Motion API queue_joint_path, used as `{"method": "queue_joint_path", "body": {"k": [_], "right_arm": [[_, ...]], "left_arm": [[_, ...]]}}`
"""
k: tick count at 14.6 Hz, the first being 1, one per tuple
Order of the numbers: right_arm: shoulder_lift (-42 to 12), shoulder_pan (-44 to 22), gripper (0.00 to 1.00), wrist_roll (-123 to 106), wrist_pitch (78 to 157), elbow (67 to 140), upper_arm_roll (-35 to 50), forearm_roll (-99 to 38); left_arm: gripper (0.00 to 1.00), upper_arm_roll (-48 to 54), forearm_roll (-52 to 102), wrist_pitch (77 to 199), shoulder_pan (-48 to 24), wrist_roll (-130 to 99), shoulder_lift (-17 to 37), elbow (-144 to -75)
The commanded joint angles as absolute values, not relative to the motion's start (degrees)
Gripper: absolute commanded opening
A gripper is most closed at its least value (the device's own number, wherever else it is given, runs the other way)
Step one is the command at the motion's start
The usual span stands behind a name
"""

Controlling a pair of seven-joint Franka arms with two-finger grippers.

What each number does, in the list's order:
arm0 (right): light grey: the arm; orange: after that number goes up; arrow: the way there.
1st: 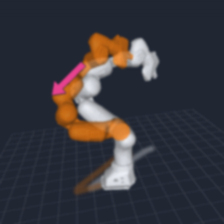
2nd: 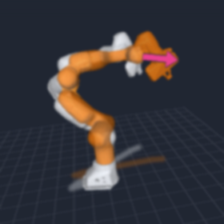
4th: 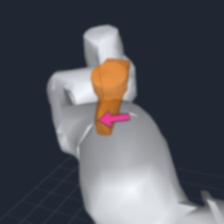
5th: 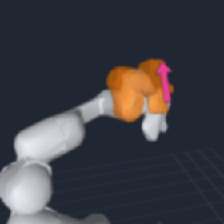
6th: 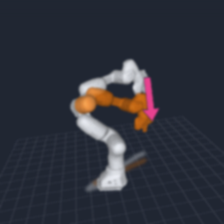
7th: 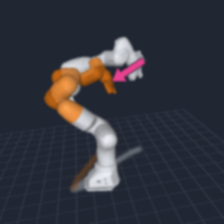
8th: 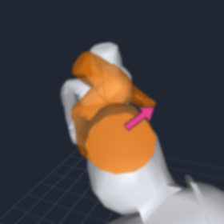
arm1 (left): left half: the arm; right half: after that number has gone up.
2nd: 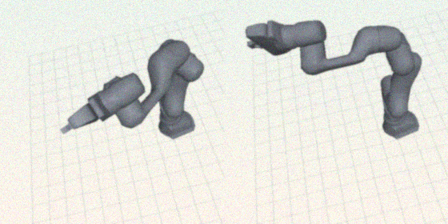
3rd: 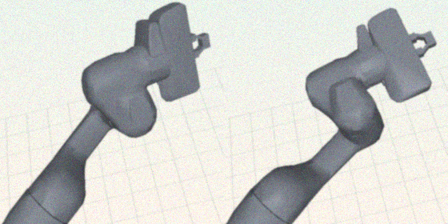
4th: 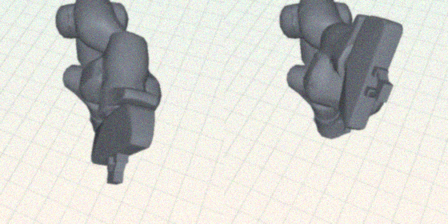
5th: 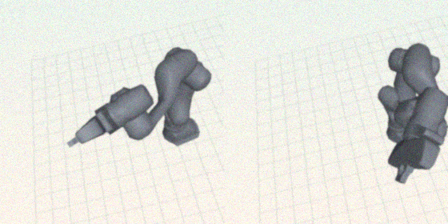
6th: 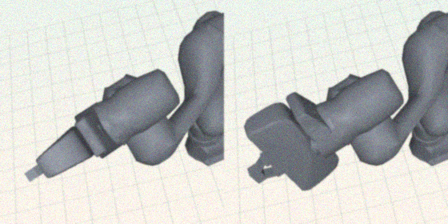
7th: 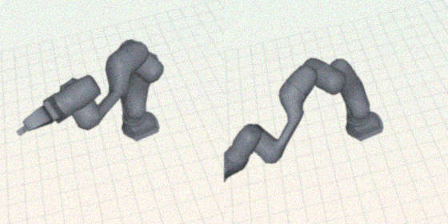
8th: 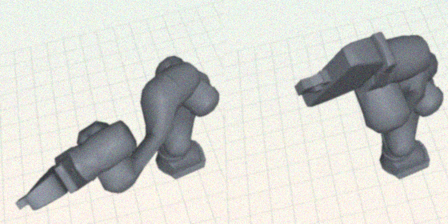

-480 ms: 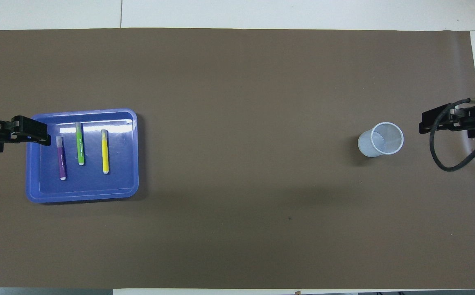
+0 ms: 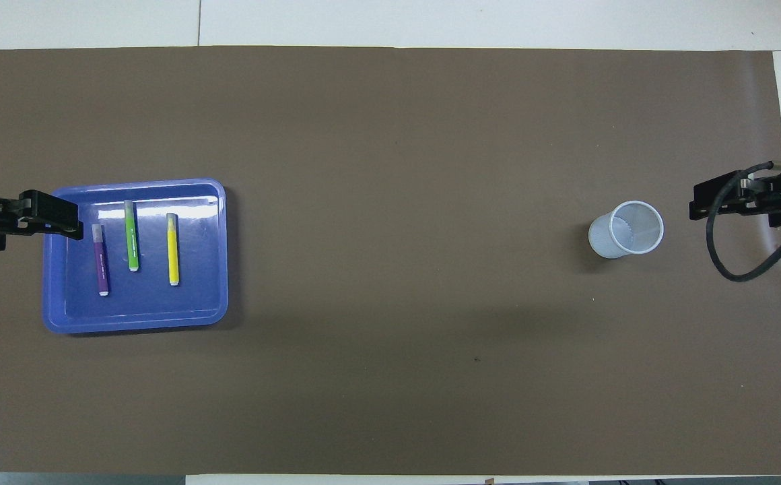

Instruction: Transfer and insert pens with both arms

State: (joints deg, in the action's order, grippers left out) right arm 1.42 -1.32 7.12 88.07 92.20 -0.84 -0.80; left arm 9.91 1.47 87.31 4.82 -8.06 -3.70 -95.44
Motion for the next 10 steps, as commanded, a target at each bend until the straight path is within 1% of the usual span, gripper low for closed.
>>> {"method": "queue_joint_path", "body": {"k": [1, 3, 5, 6, 8, 9, 10], "right_arm": [[1.8, -0.8, 1.00, 6.0, 88.2, 92.8, -0.8, -1.8], [1.8, -0.8, 1.00, 6.0, 88.2, 92.9, -0.8, -1.8], [1.8, -0.8, 1.00, 6.0, 88.2, 92.8, -0.9, -1.8], [1.8, -0.8, 1.00, 6.0, 88.2, 92.8, -0.8, -1.8], [1.8, -0.8, 1.00, 6.0, 88.2, 92.9, -0.8, -1.8], [1.8, -0.8, 1.00, 6.0, 88.2, 92.8, -0.9, -1.8], [1.8, -0.8, 1.00, 6.0, 88.2, 92.8, -0.8, -1.8]], "left_arm": [[1.00, 9.6, 2.1, 88.2, 4.8, -8.3, -4.0, -96.7], [1.00, 9.5, 2.2, 91.9, 4.7, -8.3, -5.7, -100.5], [1.00, 9.2, 2.2, 94.8, 4.8, -8.4, -5.7, -102.6], [1.00, 9.0, 2.2, 95.9, 4.9, -7.8, -5.3, -103.4], [1.00, 8.6, 2.2, 101.1, 5.3, -7.8, -4.1, -107.4], [1.00, 7.1, 2.2, 103.6, 5.4, -7.5, -3.0, -109.1], [1.00, 6.3, 2.2, 105.5, 5.4, -5.9, -0.6, -109.4]]}}
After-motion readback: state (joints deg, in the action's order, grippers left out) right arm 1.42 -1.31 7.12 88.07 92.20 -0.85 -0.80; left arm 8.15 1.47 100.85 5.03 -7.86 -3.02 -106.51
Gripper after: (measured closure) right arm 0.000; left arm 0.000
